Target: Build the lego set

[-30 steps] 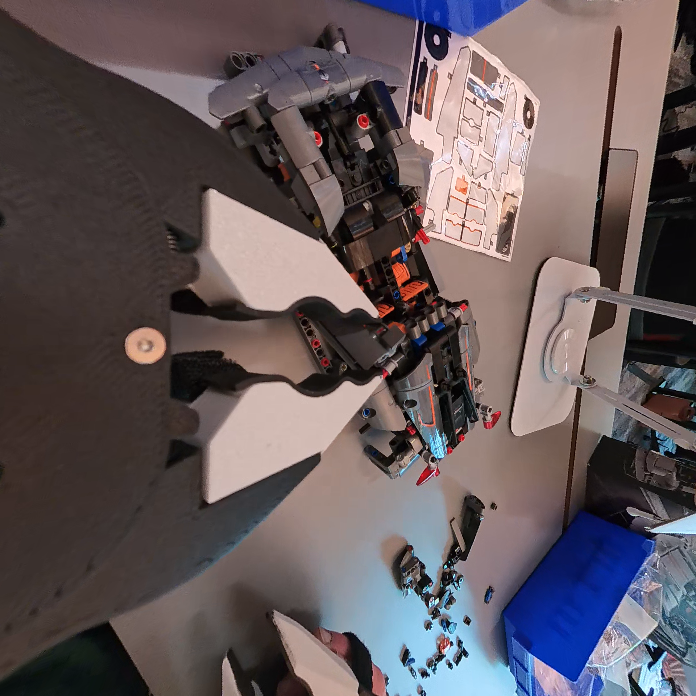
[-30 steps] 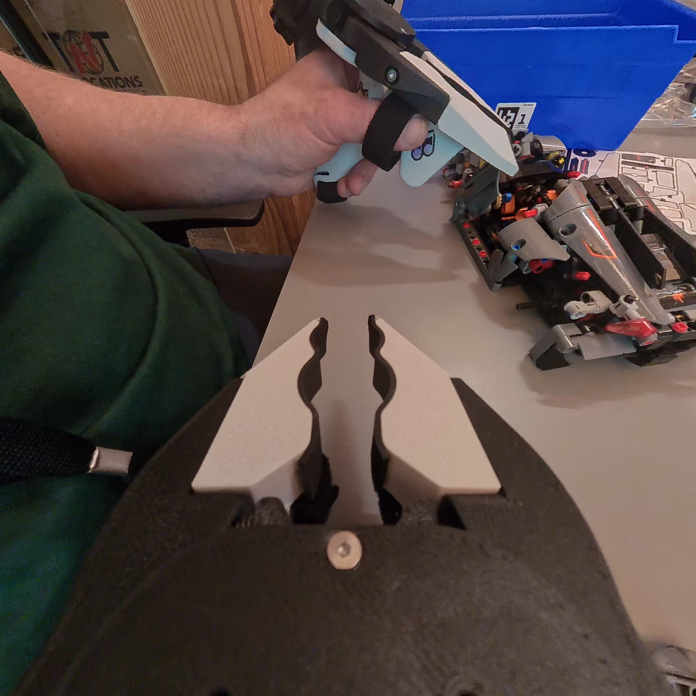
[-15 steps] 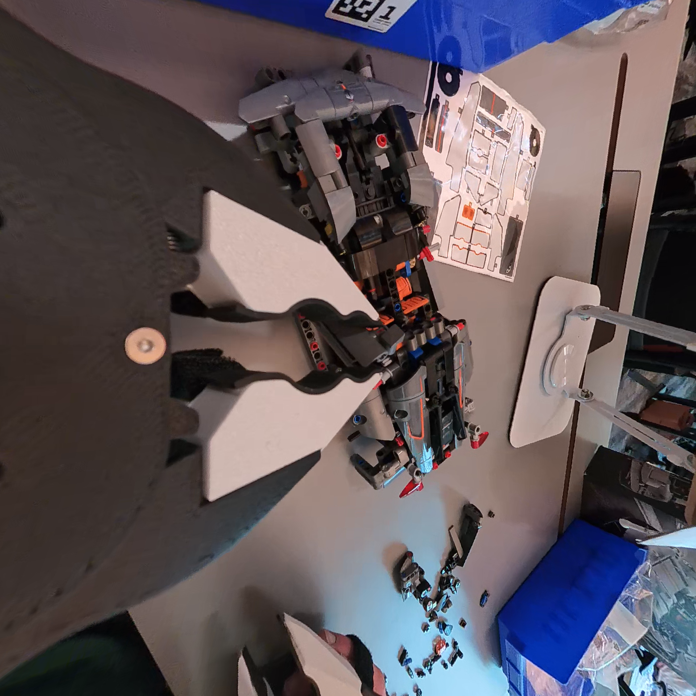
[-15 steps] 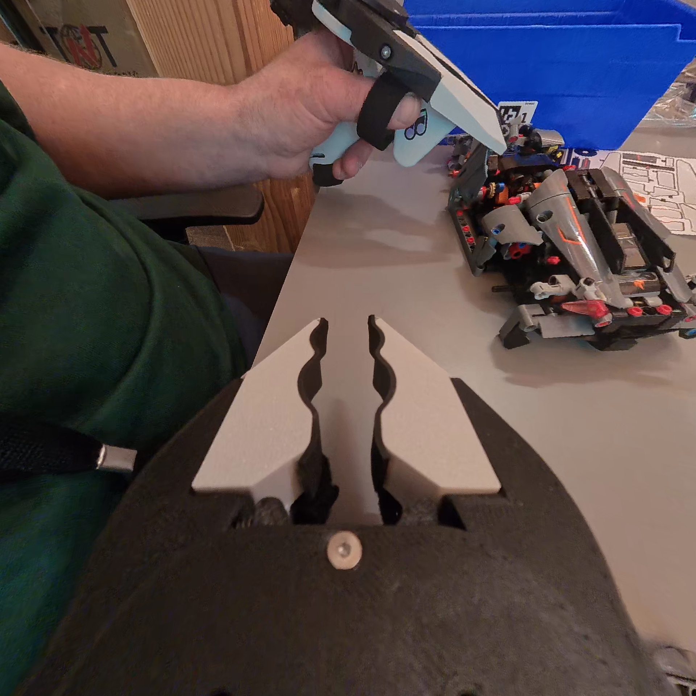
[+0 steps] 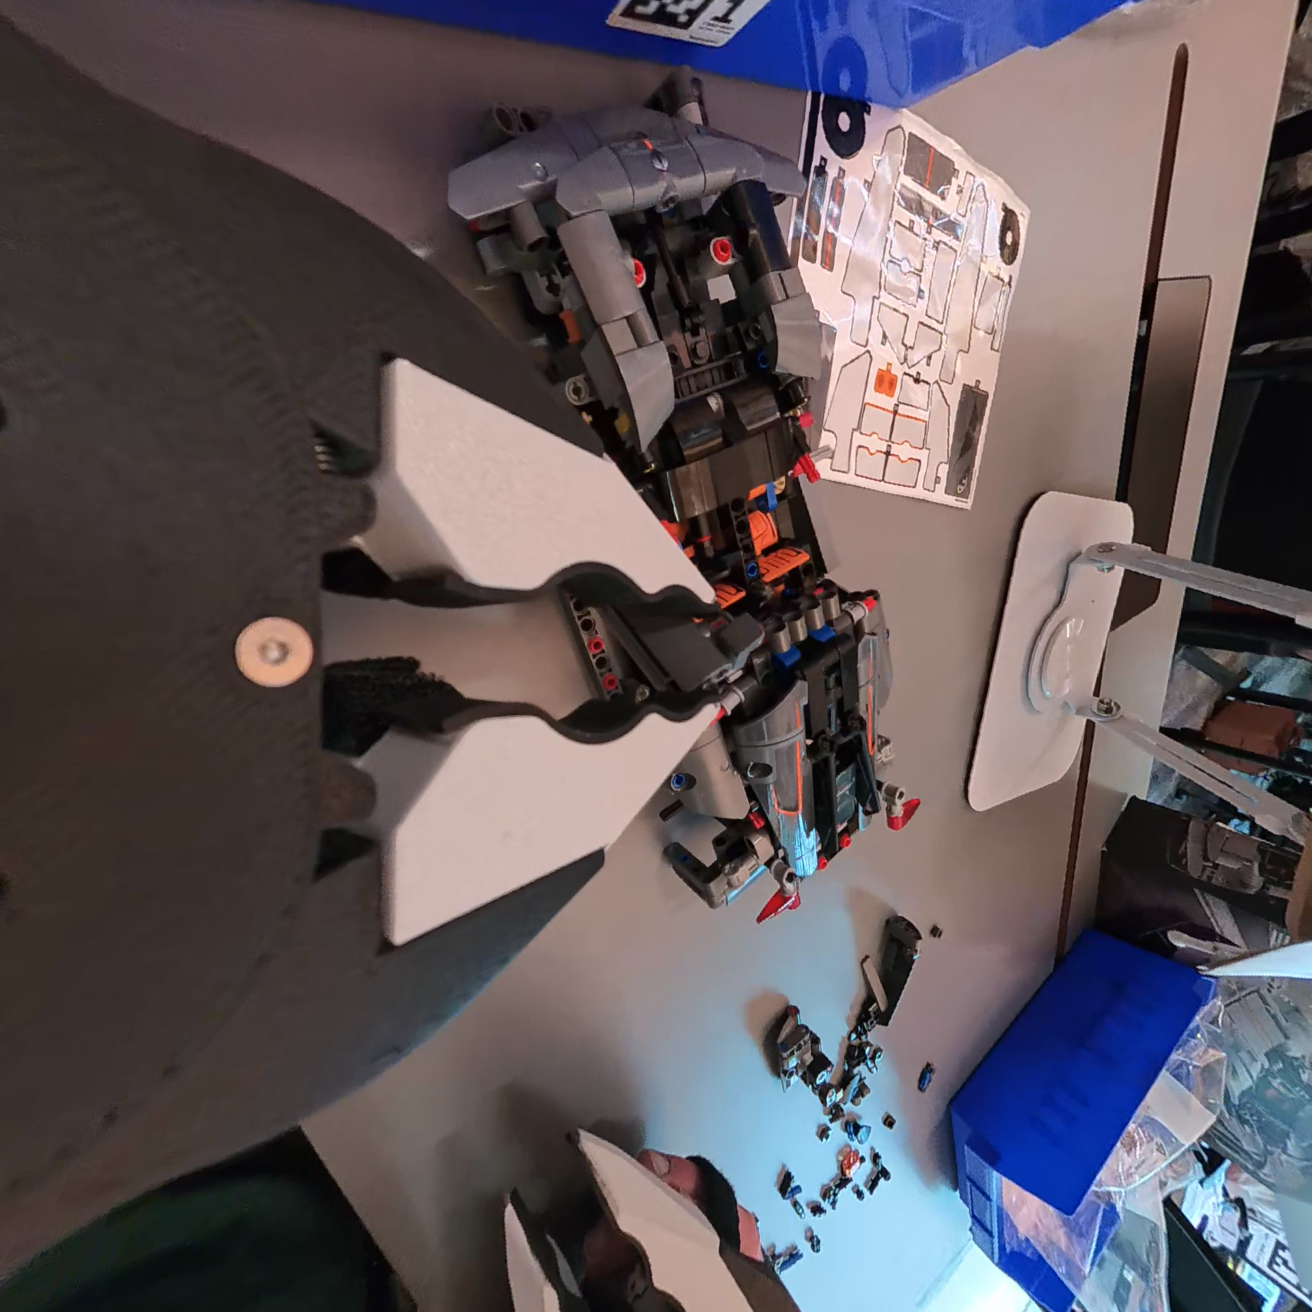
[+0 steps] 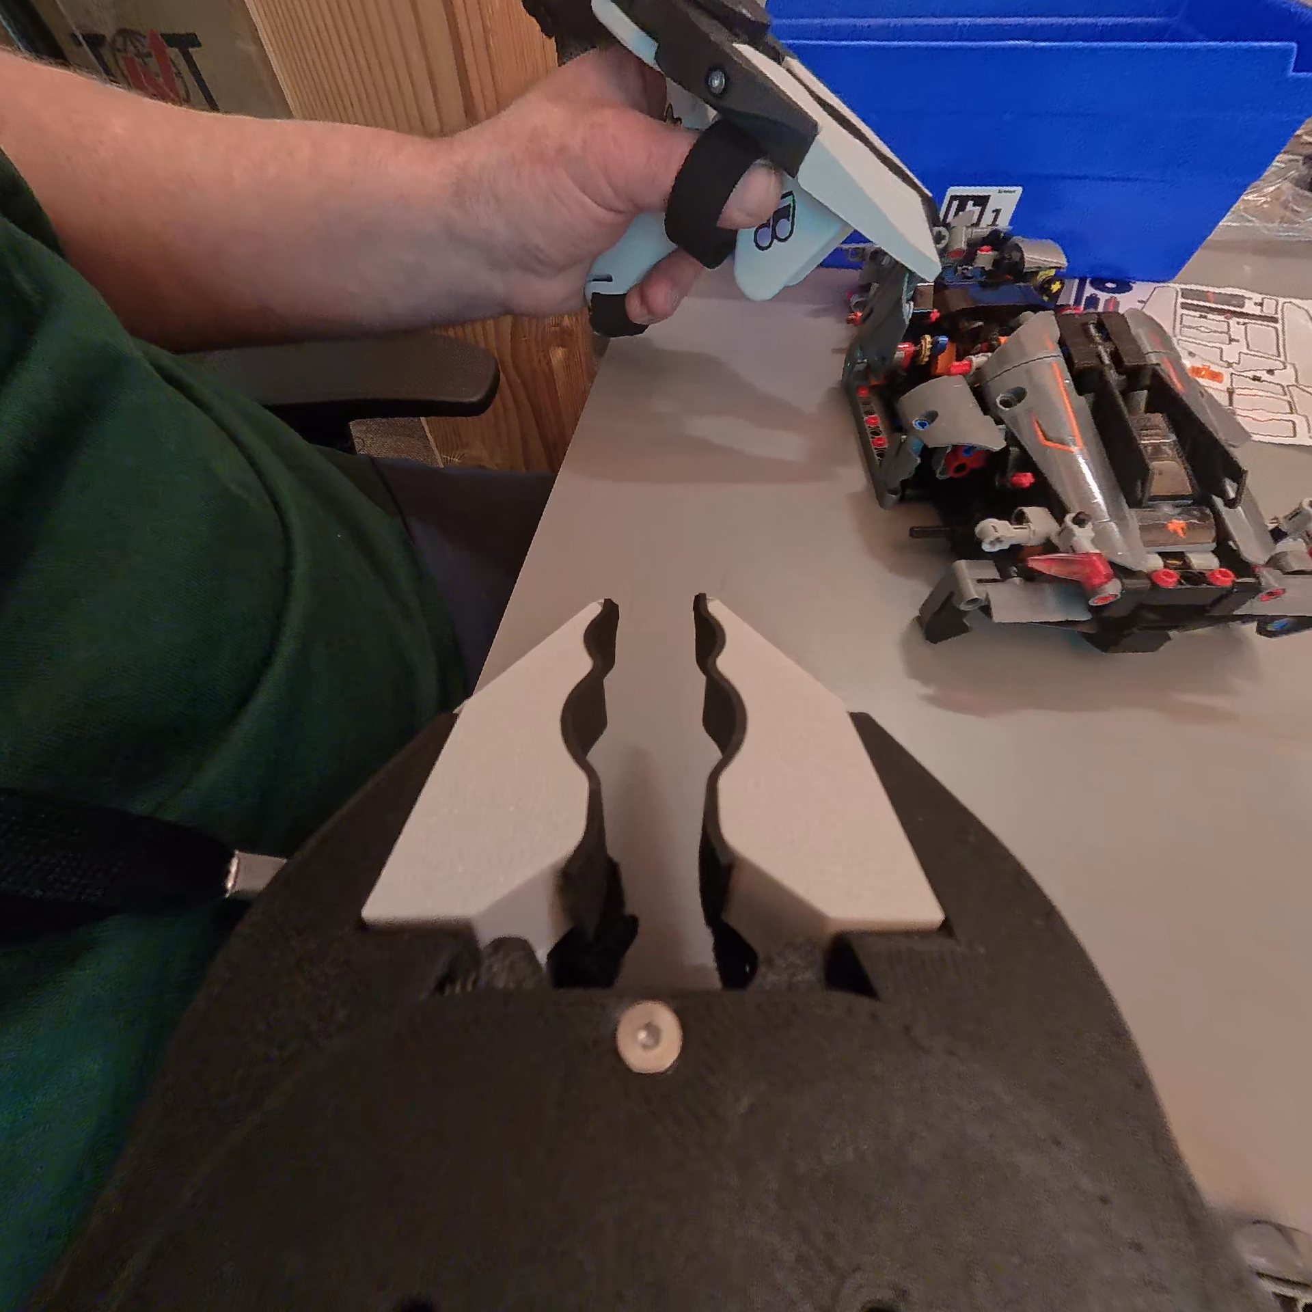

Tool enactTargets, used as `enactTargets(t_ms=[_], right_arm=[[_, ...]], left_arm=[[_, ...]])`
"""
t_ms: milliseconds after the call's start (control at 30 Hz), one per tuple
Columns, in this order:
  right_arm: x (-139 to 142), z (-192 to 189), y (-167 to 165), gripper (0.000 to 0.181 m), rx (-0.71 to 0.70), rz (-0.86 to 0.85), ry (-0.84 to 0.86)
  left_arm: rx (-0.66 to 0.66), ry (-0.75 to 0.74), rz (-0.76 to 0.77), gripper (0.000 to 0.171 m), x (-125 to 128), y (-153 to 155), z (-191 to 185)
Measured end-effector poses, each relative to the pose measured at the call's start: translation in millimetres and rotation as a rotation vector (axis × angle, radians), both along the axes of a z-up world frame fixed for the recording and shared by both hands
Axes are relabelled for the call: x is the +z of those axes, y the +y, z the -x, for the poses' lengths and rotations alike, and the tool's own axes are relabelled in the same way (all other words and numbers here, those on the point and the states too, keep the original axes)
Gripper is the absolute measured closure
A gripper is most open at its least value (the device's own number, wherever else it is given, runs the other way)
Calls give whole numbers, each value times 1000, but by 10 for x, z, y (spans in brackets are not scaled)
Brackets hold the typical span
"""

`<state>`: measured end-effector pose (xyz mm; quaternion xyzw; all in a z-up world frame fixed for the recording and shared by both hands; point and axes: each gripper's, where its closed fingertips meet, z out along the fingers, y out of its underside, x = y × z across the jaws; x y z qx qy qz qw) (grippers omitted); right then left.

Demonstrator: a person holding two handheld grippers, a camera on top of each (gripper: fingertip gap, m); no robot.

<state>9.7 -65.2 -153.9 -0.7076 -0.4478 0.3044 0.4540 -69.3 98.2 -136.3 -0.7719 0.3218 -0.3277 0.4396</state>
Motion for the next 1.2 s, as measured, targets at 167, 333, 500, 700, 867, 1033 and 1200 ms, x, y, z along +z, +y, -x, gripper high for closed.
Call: enactTargets(t_ms=[167, 333, 500, 700, 867, 1033, 1200], right_arm=[[-2, 2, -1, 161, 1, 0, -1], [-5, 3, -2, 161, 2, 2, -3], [-6, 5, -3, 161, 3, 2, -4], [-11, 9, -9, 161, 6, 0, -8], [-18, 14, -14, 161, 8, -2, -12], [-22, 15, -12, 162, 8, -1, -15], [-19, 13, -7, 161, 6, 5, -11]], left_arm=[[-41, -40, -6, 153, 4, -51, 49], [-68, -86, 18, 153, 19, -71, 99], [-86, -83, 31, 153, 21, -47, 133], [-92, -82, 41, 152, 21, -42, 135], [-133, 31, -26, 142, -9, -91, 148], [-138, 204, -132, 123, -82, -47, 315], [-159, 404, -197, 128, -357, -4, 366]])
